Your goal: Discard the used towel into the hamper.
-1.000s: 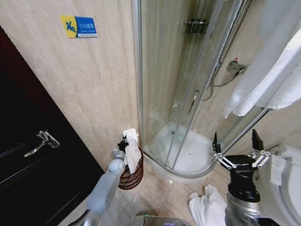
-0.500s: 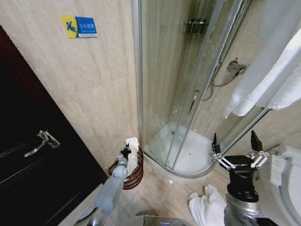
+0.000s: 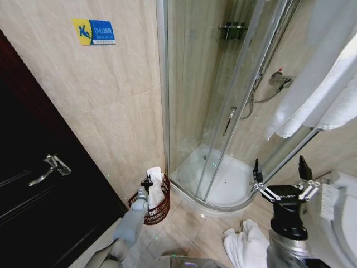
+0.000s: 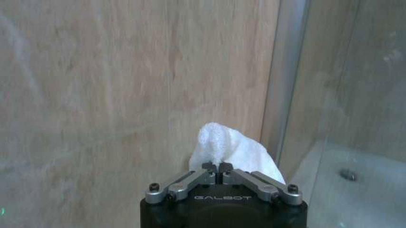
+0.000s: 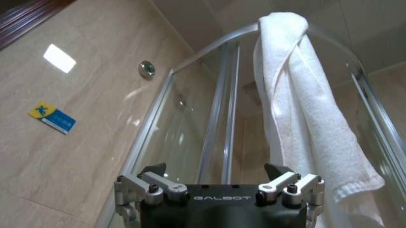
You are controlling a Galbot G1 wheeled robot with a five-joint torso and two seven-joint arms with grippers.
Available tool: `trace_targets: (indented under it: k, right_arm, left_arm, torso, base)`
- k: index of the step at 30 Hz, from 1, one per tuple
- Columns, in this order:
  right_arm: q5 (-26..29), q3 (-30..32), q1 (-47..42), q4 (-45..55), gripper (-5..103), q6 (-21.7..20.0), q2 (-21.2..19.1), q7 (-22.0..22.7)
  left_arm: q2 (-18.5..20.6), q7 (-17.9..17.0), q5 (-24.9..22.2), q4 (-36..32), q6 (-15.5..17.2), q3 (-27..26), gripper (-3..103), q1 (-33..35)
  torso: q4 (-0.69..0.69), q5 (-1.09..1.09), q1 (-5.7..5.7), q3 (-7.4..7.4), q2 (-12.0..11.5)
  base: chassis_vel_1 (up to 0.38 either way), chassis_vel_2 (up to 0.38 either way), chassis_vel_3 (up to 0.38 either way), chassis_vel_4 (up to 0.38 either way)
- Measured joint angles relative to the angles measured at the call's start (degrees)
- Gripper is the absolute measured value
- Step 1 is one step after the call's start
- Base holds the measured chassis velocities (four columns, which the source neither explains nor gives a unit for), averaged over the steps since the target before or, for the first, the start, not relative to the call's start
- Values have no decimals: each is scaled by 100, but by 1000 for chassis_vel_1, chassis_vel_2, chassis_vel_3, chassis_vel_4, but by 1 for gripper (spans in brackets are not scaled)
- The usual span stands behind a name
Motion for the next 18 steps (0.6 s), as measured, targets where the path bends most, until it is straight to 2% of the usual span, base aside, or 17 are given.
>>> trace_targets:
  k: [12, 14, 18]
  right_arm:
    - [-58, 41, -26, -15, 100, 25, 22, 54]
    - [-99, 56, -36, 8, 100, 21, 29, 77]
    - [-121, 62, -49, 46, 100, 6, 30, 66]
  left_arm:
    - [-9, 110, 269, 407, -6, -50, 0, 8]
    - [-44, 147, 596, 585, -42, -97, 0, -5]
    - [-60, 211, 944, 745, -100, -112, 0, -19]
  torso:
    - [0, 0, 0, 0, 0]
    - [0, 0, 0, 0, 0]
    - [0, 0, 0, 0, 0]
  base:
    - [0, 0, 0, 0]
    - [0, 0, 0, 0]
    - [0, 0, 0, 0]
